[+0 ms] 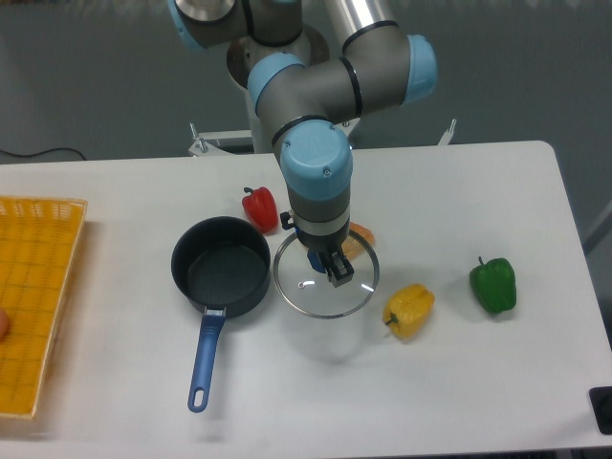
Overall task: Place the lid on the table
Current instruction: 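Hold the glass lid by its knob and lower it toward the table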
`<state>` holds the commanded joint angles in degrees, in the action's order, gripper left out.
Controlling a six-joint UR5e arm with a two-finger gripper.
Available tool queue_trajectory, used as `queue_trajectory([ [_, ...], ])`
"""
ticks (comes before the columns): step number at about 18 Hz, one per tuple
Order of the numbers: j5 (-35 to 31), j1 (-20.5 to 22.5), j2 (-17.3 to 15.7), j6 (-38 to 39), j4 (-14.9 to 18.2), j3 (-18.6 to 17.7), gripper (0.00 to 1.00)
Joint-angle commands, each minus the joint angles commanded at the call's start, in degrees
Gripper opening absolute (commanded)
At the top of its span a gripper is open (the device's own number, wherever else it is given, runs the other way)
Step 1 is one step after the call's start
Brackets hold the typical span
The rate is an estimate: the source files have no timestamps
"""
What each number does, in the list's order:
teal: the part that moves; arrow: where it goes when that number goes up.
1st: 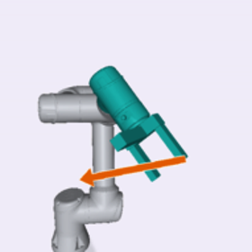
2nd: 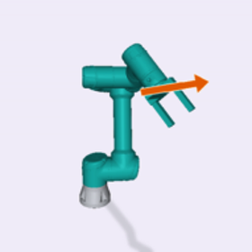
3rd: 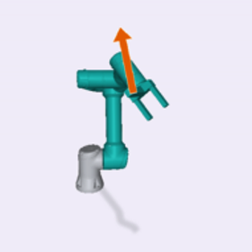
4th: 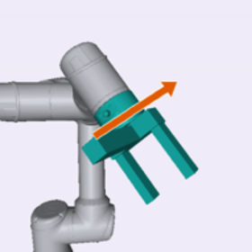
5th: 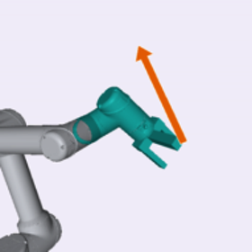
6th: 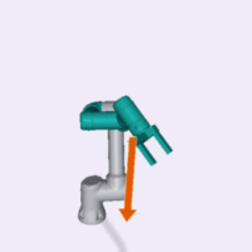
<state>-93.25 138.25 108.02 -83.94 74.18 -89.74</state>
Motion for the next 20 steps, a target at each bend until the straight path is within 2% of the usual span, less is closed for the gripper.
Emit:
queue_trajectory([
  [15,0.18,0.26,0.00,4.22,-0.18,0.70,0.56],
  [18,0.18,0.35,0.44,5.00,-1.05,0.88,0.56],
  [20,0.52,0.62,1.05,8.77,-2.89,0.88,0.56],
])
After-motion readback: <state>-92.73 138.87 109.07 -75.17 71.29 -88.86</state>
